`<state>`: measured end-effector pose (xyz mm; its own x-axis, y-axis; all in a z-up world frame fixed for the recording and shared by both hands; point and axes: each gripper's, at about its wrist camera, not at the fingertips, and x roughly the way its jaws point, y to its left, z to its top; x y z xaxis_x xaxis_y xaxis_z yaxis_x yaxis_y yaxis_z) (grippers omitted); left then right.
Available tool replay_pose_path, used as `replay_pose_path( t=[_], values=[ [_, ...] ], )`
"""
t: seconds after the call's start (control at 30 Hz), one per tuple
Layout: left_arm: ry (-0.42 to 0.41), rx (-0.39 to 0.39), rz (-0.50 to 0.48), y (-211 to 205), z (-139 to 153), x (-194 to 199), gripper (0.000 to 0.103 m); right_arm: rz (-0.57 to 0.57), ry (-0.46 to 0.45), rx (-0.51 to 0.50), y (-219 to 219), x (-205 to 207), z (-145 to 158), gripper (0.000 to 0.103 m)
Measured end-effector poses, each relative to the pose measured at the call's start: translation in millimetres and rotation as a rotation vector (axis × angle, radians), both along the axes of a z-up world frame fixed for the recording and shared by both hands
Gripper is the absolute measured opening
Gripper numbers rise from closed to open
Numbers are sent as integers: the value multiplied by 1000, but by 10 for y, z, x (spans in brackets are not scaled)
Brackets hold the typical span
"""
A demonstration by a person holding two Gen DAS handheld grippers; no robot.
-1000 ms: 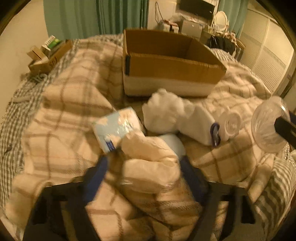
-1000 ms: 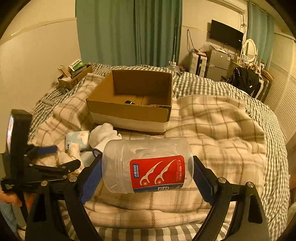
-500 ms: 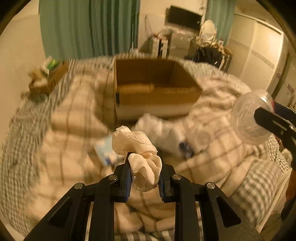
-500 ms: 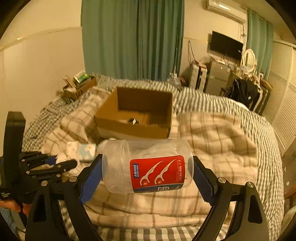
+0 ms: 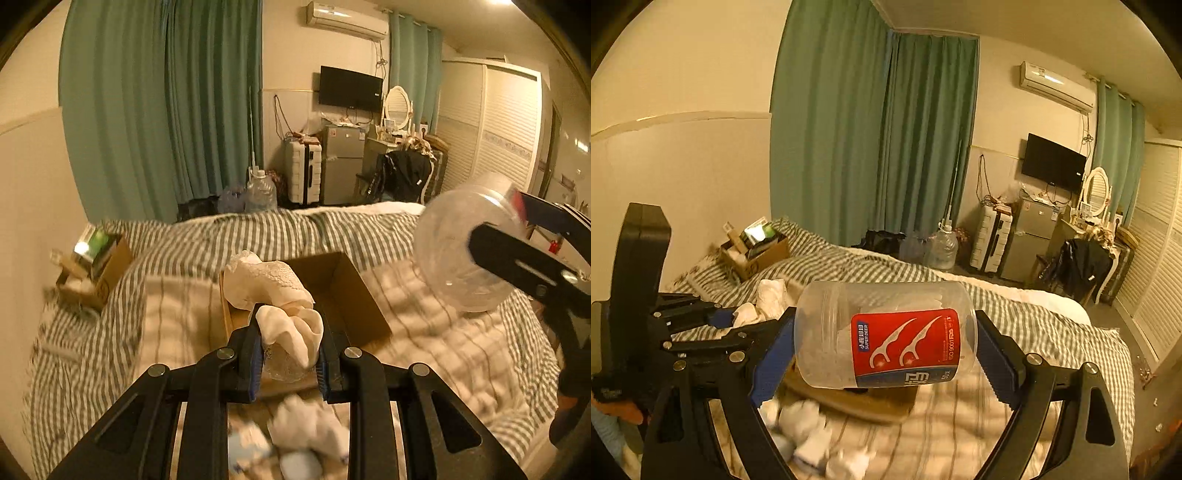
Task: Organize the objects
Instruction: 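Carry the container and white cloth into the cardboard box and open both tools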
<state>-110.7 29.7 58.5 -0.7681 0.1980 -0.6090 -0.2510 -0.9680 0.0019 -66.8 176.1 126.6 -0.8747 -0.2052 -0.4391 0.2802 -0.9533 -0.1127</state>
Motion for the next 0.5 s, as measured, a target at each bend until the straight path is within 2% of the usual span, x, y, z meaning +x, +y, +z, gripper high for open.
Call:
replay_pose_path(
  t=[0.2,0.37,0.5],
  values=[
    [-31,-8,11,64,-170,-501,23,1,-45,-19,-30,-699,-149,89],
    [-103,-25,24,120,-541,-861,23,-8,-97,-48,-28,-1227,-504,89],
    [-151,-31,15,164,-901,-1072,23,-5,-171,-53,-28,-1588,-918,89]
  ],
)
